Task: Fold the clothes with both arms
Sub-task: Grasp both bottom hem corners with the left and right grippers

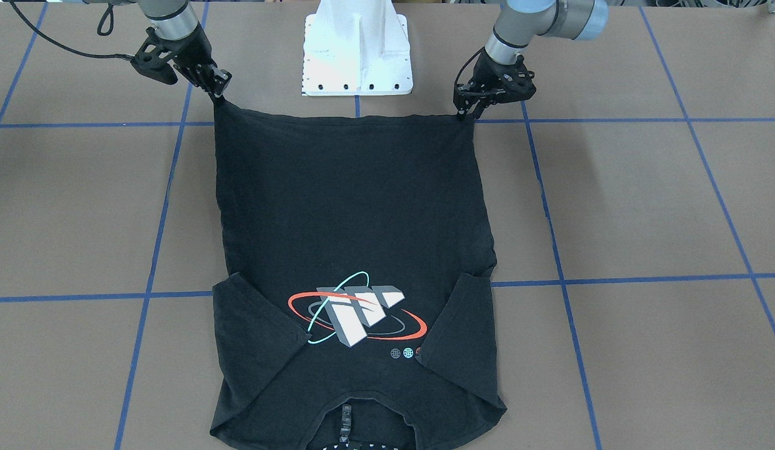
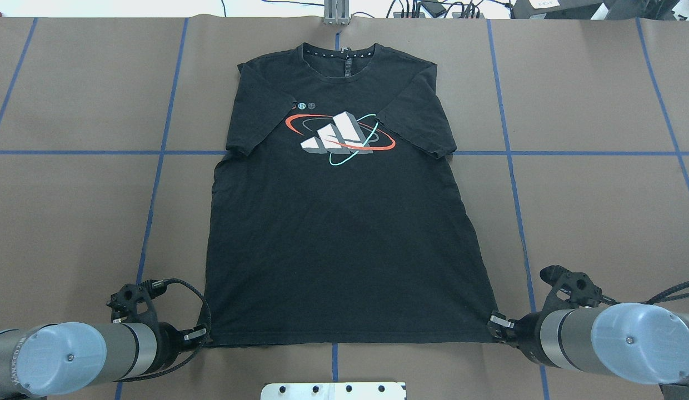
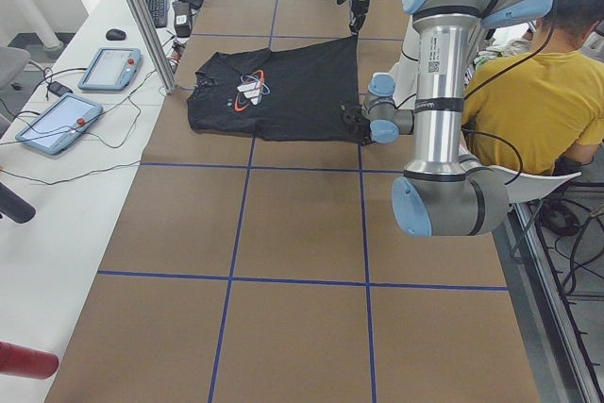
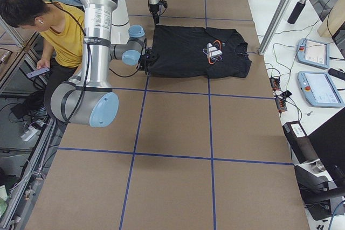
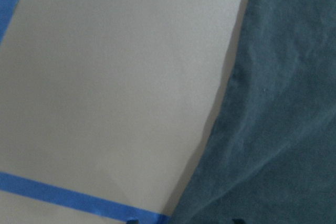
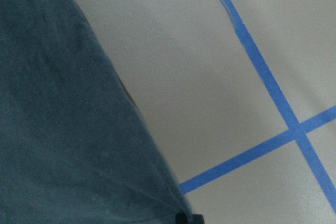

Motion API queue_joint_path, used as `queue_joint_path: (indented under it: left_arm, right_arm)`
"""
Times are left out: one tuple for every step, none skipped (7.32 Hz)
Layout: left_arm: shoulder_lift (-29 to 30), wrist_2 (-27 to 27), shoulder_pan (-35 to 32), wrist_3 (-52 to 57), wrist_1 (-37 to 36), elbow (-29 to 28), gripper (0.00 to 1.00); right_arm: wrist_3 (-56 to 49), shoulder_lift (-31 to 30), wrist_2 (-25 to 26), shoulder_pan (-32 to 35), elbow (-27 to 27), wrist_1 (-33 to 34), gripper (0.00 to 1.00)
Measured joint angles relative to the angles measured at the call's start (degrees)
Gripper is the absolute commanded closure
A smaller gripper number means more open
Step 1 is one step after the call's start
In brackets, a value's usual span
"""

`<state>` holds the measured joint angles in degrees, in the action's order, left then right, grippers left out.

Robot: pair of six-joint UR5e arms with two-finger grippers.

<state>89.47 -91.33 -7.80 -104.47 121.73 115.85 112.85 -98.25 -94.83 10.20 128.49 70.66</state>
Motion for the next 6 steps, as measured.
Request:
queue_joint_path:
  left_arm:
    - [0.0,-0.1,0.0,0.0,0.0,0.1,1.00]
    - [-0.1,-0.2,0.0,0.0,-0.1,0.1,1.00]
    - [-0.1,-0.2,0.0,0.0,-0.1,0.2,1.00]
    - [-0.3,-0.4,-0.2,0.2,-0.1,1.0,1.00]
    - [-0.7,-1.5,-0.4,0.4,-0.3,2.9,1.00]
    - [-2.0,-3.5,-0.6,0.7,-0.4,5.7,1.00]
  right_arm:
    - [0.0,0.0,0.0,0.0,0.0,0.0,1.00]
    - [0.0,0.0,0.0,0.0,0.0,0.0,1.00]
    - [0.0,0.0,0.0,0.0,0.1,0.0,1.00]
    - [0.0,0.0,0.0,0.1,0.2,0.0,1.00]
    - [0.1,-0.3,0.0,0.1,0.8,0.0,1.00]
    - [0.3,-1.0,0.0,-0.4,2.0,0.4,1.00]
